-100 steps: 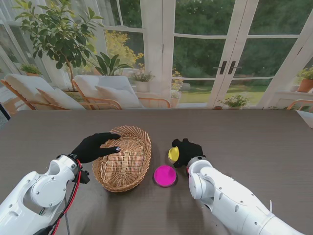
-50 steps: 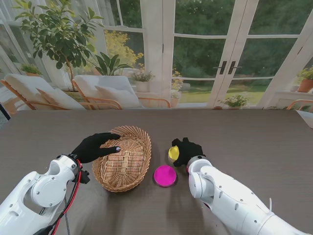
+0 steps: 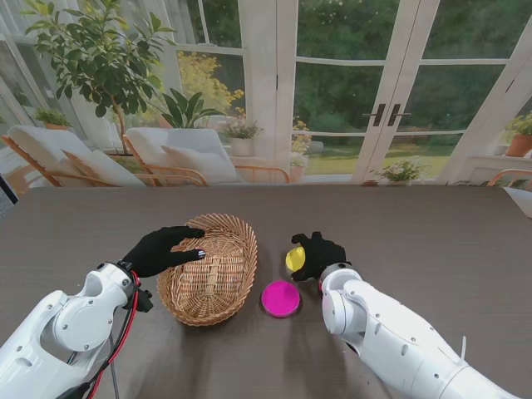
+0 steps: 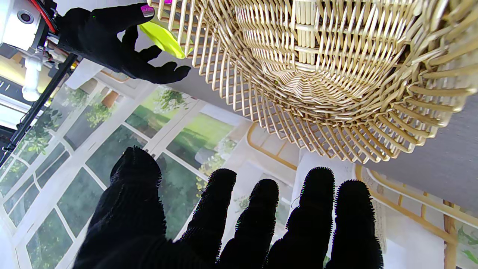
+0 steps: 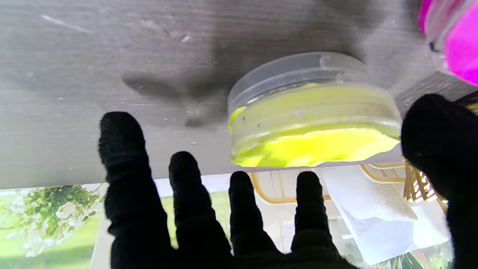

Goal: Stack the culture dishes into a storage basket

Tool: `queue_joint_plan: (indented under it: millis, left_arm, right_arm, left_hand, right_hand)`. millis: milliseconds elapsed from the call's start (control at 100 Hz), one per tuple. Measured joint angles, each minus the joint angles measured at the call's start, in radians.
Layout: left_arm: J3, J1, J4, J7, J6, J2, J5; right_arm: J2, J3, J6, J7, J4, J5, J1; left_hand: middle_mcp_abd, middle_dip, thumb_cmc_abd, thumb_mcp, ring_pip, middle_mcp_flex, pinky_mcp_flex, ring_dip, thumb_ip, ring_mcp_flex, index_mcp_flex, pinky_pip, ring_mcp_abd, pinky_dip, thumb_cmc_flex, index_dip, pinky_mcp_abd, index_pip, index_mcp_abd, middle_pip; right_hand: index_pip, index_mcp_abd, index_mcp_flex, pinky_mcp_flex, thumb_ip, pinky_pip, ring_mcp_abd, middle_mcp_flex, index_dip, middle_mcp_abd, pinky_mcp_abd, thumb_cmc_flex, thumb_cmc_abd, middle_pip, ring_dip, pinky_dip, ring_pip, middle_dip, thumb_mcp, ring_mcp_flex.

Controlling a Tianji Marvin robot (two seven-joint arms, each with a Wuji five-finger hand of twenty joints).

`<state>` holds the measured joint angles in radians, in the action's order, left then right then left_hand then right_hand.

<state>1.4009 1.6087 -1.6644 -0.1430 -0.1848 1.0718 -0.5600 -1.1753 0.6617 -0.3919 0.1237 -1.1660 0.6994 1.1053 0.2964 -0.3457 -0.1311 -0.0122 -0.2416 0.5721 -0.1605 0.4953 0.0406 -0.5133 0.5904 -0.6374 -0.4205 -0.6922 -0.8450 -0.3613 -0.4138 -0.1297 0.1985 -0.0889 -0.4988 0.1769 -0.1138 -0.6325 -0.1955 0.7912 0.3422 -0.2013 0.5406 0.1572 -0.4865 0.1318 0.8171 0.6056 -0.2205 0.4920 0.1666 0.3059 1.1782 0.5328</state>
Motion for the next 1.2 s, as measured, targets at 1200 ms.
queue_joint_plan:
  millis: [1200]
  left_arm:
    - [0.006, -0.001, 0.006, -0.007, -0.017, -0.001, 0.009]
  right_arm:
    - [0.104, 0.286, 0.194, -0.155, -0.494, 0.255, 0.344]
  left_hand:
    - [0.0, 0.0, 0.0, 0.0, 0.0, 0.001, 0.0, 0.0, 0.0, 0.0, 0.012, 0.0, -0.008, 0.0, 0.0, 0.0, 0.0, -0.004, 0.001, 0.0]
  right_hand:
    - [-0.102, 0.033, -0.105, -0.016, 0.101, 0.468, -0.131, -0.189, -0.171, -0.009, 0.226, 0.032, -0.214, -0.15, -0.346, 0.242, 0.572, -0.052, -0.49, 0.232]
